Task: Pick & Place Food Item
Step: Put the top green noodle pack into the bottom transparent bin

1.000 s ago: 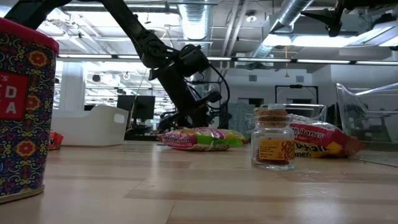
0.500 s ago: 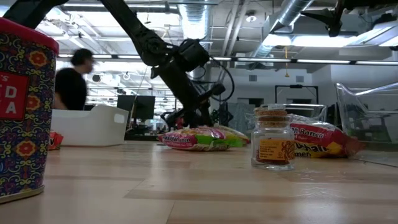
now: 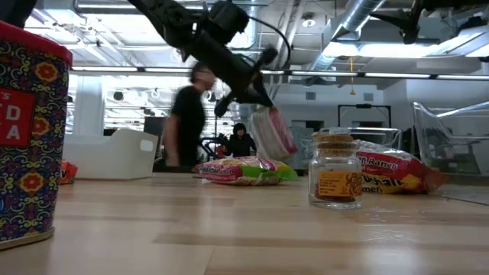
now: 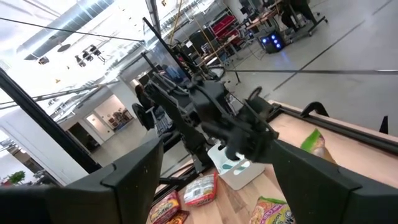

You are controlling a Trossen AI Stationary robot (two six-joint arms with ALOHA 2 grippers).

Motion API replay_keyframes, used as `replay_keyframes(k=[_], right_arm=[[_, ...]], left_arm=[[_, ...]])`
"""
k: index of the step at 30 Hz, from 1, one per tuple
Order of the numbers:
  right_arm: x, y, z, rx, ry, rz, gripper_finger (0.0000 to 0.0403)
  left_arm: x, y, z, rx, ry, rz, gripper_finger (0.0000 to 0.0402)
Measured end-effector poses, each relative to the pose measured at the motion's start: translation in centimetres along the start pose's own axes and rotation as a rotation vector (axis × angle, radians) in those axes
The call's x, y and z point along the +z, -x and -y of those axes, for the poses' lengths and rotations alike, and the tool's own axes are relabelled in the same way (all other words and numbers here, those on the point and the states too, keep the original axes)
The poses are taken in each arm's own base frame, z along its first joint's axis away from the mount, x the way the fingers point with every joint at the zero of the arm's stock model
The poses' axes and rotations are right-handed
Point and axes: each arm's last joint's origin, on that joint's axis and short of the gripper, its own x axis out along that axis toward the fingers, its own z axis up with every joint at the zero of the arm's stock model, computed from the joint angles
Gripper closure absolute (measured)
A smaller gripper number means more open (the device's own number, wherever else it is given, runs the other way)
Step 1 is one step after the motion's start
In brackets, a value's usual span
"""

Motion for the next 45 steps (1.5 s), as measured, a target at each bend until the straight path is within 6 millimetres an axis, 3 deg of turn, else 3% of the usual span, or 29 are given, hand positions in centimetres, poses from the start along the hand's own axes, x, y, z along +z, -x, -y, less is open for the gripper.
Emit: replay_keyframes(k=[8, 18, 27, 36, 45], right_arm=[[0.1, 0.0, -0.1, 0.010, 0.032, 0.013, 0.0112], [0.2, -1.3, 0.6, 0.041, 0.064, -0.047, 0.0112], [-0.6, -5.9, 1.7, 0.191, 0.075, -0.215, 0.0112], [-0.9, -10.3, 2.2, 0.218, 0.136, -0.290, 0.0112], [-1.3, -14.5, 2.1, 0.346, 0.121, -0.356, 0.0112]], left_arm=[[1.1, 2.2, 1.7, -0.147, -0.078, -0.050, 0.0401], [0.0, 4.4, 4.0, -0.528, -0.366, -0.316, 0.0401], [-1.0, 7.7, 6.7, -0.798, -0.522, -0.383, 0.0401], [-0.9, 10.8, 8.4, -0.850, -0.543, -0.325, 0.0401], [-1.5, 11.4, 8.9, -0.864, -0.549, -0.336, 0.0401]])
